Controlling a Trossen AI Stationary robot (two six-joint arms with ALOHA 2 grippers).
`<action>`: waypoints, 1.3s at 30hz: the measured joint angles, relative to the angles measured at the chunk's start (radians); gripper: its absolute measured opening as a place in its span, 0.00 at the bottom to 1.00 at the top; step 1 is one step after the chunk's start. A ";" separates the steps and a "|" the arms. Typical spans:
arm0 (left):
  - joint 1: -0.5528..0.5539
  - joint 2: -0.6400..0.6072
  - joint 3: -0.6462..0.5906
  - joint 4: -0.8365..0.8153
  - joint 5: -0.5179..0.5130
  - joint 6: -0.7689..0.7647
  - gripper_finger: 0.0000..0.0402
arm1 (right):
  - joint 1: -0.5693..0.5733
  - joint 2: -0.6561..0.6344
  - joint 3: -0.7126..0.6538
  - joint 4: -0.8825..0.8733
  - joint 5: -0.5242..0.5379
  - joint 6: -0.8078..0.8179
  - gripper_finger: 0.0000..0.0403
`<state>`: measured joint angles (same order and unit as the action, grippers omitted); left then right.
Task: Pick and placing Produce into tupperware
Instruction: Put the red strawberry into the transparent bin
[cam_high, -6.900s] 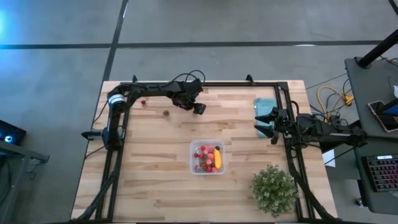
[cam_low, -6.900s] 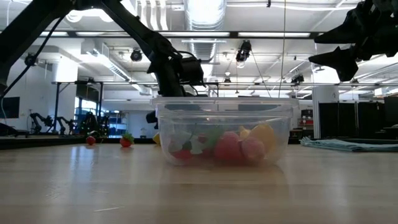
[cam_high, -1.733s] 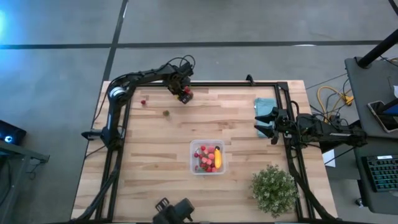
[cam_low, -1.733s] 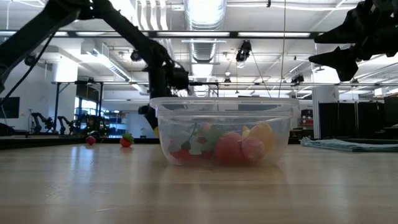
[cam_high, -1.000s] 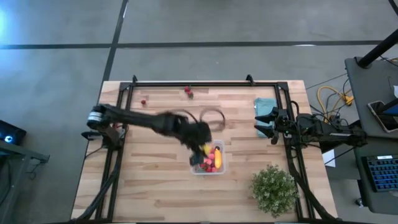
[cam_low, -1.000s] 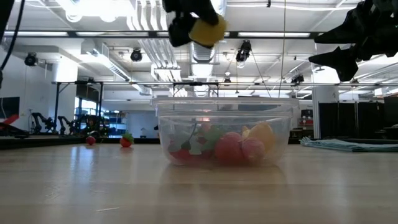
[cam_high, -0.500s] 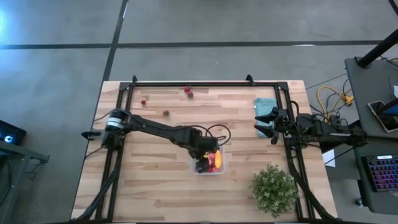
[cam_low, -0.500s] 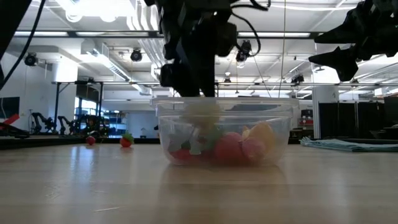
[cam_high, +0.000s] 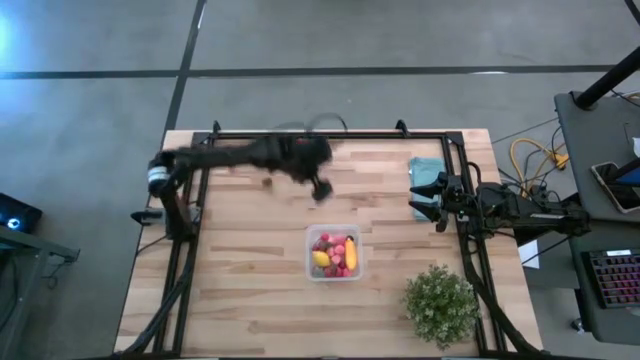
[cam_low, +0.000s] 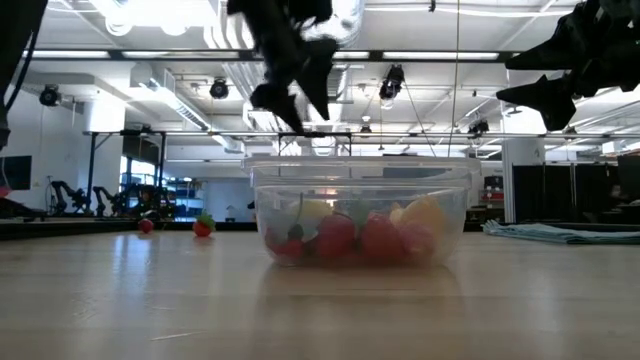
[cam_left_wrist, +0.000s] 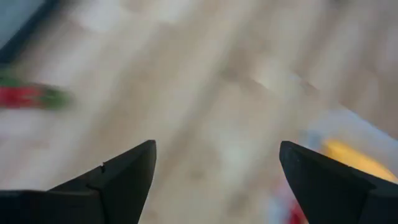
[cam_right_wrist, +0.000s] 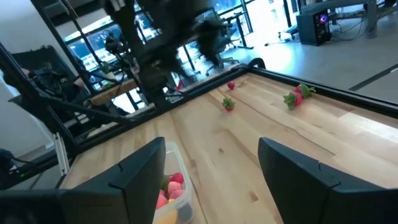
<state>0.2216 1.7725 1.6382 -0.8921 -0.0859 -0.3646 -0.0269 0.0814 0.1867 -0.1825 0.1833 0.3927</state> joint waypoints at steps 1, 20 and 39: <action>0.057 -0.002 -0.001 -0.002 0.002 0.006 0.81 | 0.000 0.000 0.000 0.000 0.000 0.000 0.62; 0.515 0.219 -0.002 0.185 0.146 -0.032 0.81 | 0.000 0.000 0.000 0.000 0.000 0.000 0.61; 0.541 0.363 -0.003 0.245 0.150 -0.036 0.78 | 0.000 0.000 0.000 0.000 0.000 0.000 0.61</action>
<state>0.7630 2.1353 1.6353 -0.6475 0.0641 -0.4003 -0.0267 0.0814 0.1867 -0.1825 0.1831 0.3927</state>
